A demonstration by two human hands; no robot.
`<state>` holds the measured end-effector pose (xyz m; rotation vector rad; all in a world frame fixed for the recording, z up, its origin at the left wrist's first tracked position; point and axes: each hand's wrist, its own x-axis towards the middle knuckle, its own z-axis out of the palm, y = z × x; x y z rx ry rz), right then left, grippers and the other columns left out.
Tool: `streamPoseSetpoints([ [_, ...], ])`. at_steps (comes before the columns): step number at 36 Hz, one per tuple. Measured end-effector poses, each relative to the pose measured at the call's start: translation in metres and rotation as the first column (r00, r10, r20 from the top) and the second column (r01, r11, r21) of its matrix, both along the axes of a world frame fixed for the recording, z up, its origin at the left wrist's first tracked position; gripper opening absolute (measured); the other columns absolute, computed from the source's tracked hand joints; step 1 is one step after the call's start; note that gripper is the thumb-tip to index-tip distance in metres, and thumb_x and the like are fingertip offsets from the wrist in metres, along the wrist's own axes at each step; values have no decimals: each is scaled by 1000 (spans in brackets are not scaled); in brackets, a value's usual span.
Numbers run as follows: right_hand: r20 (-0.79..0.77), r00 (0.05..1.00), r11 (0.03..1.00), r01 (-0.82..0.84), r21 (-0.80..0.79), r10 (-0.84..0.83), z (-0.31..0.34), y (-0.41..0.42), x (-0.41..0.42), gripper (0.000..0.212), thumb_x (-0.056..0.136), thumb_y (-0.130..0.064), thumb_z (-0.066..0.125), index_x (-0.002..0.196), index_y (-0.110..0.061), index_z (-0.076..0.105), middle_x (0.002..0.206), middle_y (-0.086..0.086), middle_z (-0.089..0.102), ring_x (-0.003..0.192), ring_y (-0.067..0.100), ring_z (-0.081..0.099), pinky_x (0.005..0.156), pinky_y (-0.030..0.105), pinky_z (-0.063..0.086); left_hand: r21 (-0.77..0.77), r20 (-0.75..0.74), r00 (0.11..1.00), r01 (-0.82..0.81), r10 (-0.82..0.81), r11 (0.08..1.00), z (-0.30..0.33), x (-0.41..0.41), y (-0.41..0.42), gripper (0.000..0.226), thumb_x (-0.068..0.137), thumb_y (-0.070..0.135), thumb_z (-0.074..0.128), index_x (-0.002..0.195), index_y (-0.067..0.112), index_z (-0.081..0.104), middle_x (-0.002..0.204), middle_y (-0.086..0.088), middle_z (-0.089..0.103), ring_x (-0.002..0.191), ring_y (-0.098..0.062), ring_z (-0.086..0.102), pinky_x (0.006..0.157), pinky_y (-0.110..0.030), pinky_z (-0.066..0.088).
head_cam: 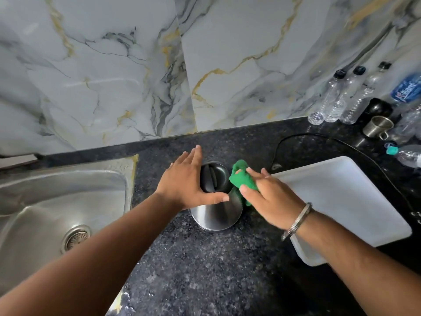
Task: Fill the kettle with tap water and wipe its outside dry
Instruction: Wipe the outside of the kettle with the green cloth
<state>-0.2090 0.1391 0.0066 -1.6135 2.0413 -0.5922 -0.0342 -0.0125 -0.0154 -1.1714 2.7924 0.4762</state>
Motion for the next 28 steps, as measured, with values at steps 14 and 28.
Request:
streamPoseSetpoints([
  [14,-331,912,963,-187,192,243,28,-58,17,55,95,-49,35,138,-18,47,152,9,39,139,25,36,115,39,28,80,-195,973,137,-119,987,-2,11,-9,171,44,110,41,158,5,-32,178,-15,5,165,-28,8,131,-60,15],
  [28,87,959,923,-283,260,269,28,-42,-13,55,93,-40,52,140,-11,45,156,2,31,143,10,25,117,28,21,86,-124,990,80,-69,993,3,9,-6,169,47,96,61,162,9,-26,177,-15,13,165,-30,10,131,-61,7],
])
